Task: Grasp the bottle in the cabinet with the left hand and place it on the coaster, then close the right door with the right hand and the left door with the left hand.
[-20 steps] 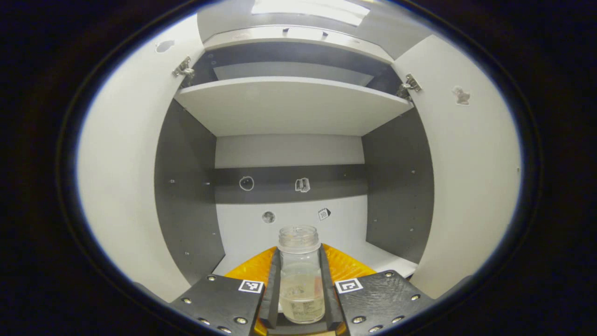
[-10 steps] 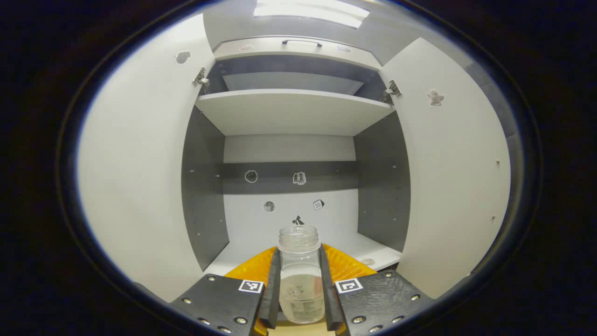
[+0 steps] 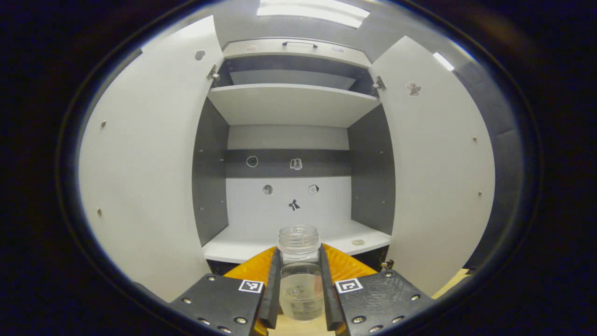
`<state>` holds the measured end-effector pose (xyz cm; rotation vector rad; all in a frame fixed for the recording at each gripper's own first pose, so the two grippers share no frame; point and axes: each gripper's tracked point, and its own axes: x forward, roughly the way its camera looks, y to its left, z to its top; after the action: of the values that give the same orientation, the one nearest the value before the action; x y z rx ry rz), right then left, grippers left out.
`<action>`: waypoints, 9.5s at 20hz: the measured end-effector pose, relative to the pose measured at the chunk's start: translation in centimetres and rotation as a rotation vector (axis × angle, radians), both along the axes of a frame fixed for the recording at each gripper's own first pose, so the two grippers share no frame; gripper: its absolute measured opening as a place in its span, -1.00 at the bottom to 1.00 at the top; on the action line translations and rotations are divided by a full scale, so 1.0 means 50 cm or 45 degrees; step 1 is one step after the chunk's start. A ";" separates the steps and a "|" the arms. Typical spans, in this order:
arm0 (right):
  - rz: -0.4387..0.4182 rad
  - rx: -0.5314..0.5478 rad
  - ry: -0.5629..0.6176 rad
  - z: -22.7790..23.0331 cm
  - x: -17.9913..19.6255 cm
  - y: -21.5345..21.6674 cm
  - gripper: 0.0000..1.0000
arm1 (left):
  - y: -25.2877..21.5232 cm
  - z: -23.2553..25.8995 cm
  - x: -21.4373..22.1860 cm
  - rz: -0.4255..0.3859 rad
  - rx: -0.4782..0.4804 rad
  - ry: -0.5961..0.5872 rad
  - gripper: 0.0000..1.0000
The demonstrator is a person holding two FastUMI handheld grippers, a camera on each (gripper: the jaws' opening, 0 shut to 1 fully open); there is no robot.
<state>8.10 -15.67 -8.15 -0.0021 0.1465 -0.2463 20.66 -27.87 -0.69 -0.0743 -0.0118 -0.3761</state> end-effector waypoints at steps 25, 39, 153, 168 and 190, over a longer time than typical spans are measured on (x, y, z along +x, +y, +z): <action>0.027 -0.059 0.102 -0.023 -0.006 -0.002 0.98 | -0.016 -0.352 -0.135 -0.028 -0.037 0.163 -0.22; 0.010 -0.053 0.128 -0.032 -0.007 -0.007 0.92 | -0.036 -0.519 -0.164 0.014 0.037 0.295 -0.15; 0.240 0.024 0.099 0.111 0.321 0.479 0.86 | 0.742 0.113 -0.017 0.404 -0.005 0.095 0.79; 0.193 0.001 0.105 0.101 0.278 0.333 0.95 | 0.610 0.160 -0.031 0.379 0.050 0.010 0.80; 0.171 -0.018 0.106 0.099 0.240 0.197 0.95 | 0.396 0.177 -0.033 0.266 0.000 -0.022 0.79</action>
<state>20.08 -5.81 -3.19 -0.0358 0.2264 -0.1135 19.00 -8.06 8.13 -0.0689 -0.0365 -0.1677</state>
